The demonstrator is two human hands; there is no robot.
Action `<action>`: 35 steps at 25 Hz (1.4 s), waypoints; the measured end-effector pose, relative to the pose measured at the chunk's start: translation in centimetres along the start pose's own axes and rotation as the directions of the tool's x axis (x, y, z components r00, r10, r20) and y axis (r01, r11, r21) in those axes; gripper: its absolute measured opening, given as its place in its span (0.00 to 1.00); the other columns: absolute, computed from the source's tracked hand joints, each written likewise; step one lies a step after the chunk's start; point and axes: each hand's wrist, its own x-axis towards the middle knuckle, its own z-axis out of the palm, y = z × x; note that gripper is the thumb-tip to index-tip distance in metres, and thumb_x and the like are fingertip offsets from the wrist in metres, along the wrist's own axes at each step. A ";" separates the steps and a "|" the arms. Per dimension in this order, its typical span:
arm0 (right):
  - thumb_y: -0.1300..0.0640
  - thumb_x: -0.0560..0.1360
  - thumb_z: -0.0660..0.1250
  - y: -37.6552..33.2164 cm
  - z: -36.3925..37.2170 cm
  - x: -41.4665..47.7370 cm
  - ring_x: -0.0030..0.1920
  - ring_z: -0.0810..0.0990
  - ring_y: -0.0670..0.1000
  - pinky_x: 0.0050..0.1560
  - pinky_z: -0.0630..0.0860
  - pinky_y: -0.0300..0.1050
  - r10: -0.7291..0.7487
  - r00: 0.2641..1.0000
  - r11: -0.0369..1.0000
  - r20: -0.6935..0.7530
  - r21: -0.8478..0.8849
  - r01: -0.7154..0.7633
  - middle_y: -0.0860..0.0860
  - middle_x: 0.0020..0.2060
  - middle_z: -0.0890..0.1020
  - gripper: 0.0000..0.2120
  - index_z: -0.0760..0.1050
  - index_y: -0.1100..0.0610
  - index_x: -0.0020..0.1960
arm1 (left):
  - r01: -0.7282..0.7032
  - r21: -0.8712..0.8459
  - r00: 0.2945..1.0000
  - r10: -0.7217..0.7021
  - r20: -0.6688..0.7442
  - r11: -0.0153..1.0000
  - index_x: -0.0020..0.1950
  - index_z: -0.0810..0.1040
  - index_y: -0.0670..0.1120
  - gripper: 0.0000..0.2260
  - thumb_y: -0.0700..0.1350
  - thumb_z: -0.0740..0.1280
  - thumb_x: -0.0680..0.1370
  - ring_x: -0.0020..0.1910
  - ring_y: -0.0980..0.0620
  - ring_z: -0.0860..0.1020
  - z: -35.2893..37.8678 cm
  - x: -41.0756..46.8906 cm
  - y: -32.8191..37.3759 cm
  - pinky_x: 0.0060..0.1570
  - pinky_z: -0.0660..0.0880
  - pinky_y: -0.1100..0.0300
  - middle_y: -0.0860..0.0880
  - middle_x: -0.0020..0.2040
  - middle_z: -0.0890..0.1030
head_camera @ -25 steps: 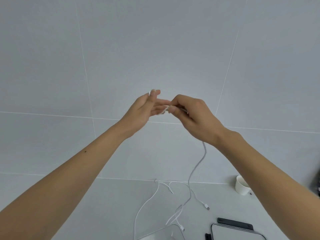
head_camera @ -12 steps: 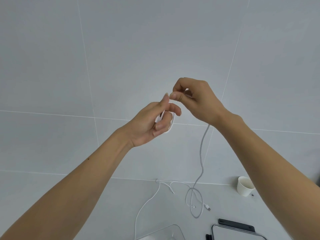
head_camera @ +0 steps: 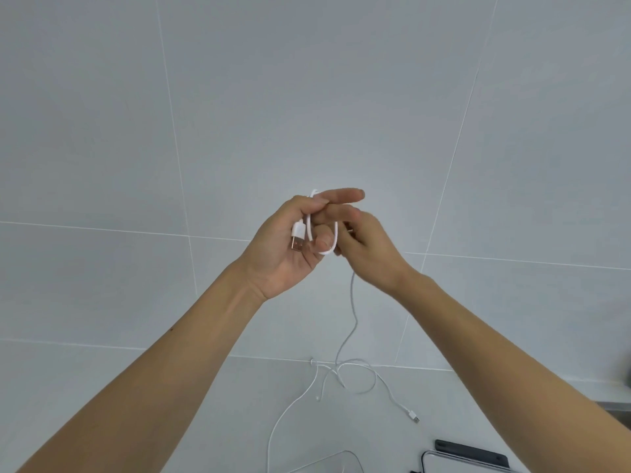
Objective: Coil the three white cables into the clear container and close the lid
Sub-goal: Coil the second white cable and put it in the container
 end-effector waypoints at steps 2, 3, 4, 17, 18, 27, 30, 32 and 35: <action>0.53 0.83 0.56 0.1 0.8 -0.8 0.28 0.70 0.44 0.32 0.66 0.35 0.009 0.999 1.000 0.031 -0.010 -0.008 0.46 0.27 0.74 0.15 0.73 0.53 0.39 | 0.002 -0.083 1.000 -0.003 -0.014 0.997 0.45 0.87 0.44 0.17 0.44 0.57 0.75 0.17 0.60 0.69 -0.2 0.1 0.3 0.26 0.67 0.71 0.52 0.33 0.84; 0.55 0.84 0.56 0.1 1.2 -1.2 0.27 0.70 0.44 0.32 0.65 0.33 0.010 0.999 1.000 0.052 -0.022 -0.009 0.45 0.27 0.74 0.15 0.73 0.55 0.41 | 0.003 -0.132 1.000 -0.004 -0.010 0.991 0.46 0.86 0.43 0.17 0.44 0.57 0.75 0.16 0.60 0.68 -0.3 0.1 0.4 0.24 0.63 0.72 0.52 0.33 0.84; 0.57 0.84 0.57 0.1 1.4 -1.6 0.27 0.71 0.43 0.33 0.65 0.32 0.002 0.997 0.999 0.073 -0.039 0.001 0.45 0.28 0.74 0.13 0.73 0.57 0.42 | 0.001 -0.192 1.000 -0.003 -0.007 0.981 0.47 0.86 0.41 0.17 0.45 0.58 0.75 0.15 0.59 0.67 -0.4 0.2 0.5 0.23 0.60 0.72 0.52 0.34 0.85; 0.54 0.82 0.63 -1.3 -0.3 -3.0 0.28 0.67 0.48 0.31 0.67 0.40 0.081 0.993 0.994 0.091 -0.083 -0.074 0.50 0.27 0.70 0.07 0.75 0.53 0.46 | -0.194 0.201 0.971 0.217 -0.103 0.960 0.70 0.68 0.36 0.20 0.49 0.51 0.85 0.64 0.49 0.78 -1.2 0.9 0.8 0.63 0.74 0.60 0.43 0.64 0.80; 0.54 0.81 0.64 -1.3 -0.5 -3.1 0.27 0.65 0.47 0.31 0.66 0.39 0.089 0.992 0.993 0.086 -0.088 -0.081 0.49 0.27 0.69 0.06 0.76 0.53 0.46 | -0.199 0.269 0.965 0.236 -0.112 0.942 0.70 0.67 0.37 0.20 0.49 0.51 0.85 0.64 0.50 0.78 -1.2 1.1 0.7 0.64 0.74 0.59 0.44 0.64 0.80; 0.55 0.79 0.68 -3.2 -3.8 -2.5 0.28 0.66 0.44 0.32 0.65 0.33 0.082 0.995 0.996 0.056 0.015 -0.083 0.53 0.31 0.72 0.07 0.77 0.52 0.41 | -0.029 0.803 0.970 0.210 -0.121 0.595 0.59 0.77 0.41 0.21 0.51 0.48 0.85 0.42 0.57 0.84 -2.2 1.3 0.4 0.44 0.76 0.68 0.48 0.44 0.86; 0.56 0.79 0.68 -3.9 -4.7 -1.6 0.25 0.63 0.44 0.32 0.63 0.36 0.052 0.998 0.999 0.041 -0.001 -0.052 0.49 0.28 0.71 0.07 0.77 0.54 0.42 | 0.036 0.782 0.987 0.102 -0.127 0.622 0.52 0.80 0.43 0.26 0.57 0.46 0.84 0.34 0.51 0.81 -1.6 0.8 0.4 0.36 0.74 0.68 0.44 0.37 0.85; 0.55 0.79 0.68 -4.2 -5.1 -1.1 0.25 0.62 0.45 0.31 0.62 0.37 0.018 1.000 1.000 0.013 -0.015 -0.017 0.46 0.26 0.71 0.08 0.76 0.57 0.43 | 0.089 0.781 0.994 0.000 -0.113 0.618 0.49 0.80 0.44 0.32 0.61 0.42 0.82 0.31 0.50 0.79 -1.2 0.4 0.5 0.35 0.73 0.67 0.44 0.35 0.83; 0.57 0.79 0.69 -4.6 -5.4 0.0 0.25 0.66 0.43 0.32 0.63 0.31 -0.029 0.999 0.999 -0.030 -0.020 0.028 0.40 0.28 0.73 0.07 0.76 0.57 0.42 | 0.128 0.720 0.990 -0.133 -0.051 0.682 0.46 0.80 0.43 0.36 0.66 0.40 0.78 0.26 0.50 0.74 -0.2 -0.1 0.5 0.34 0.72 0.63 0.46 0.30 0.79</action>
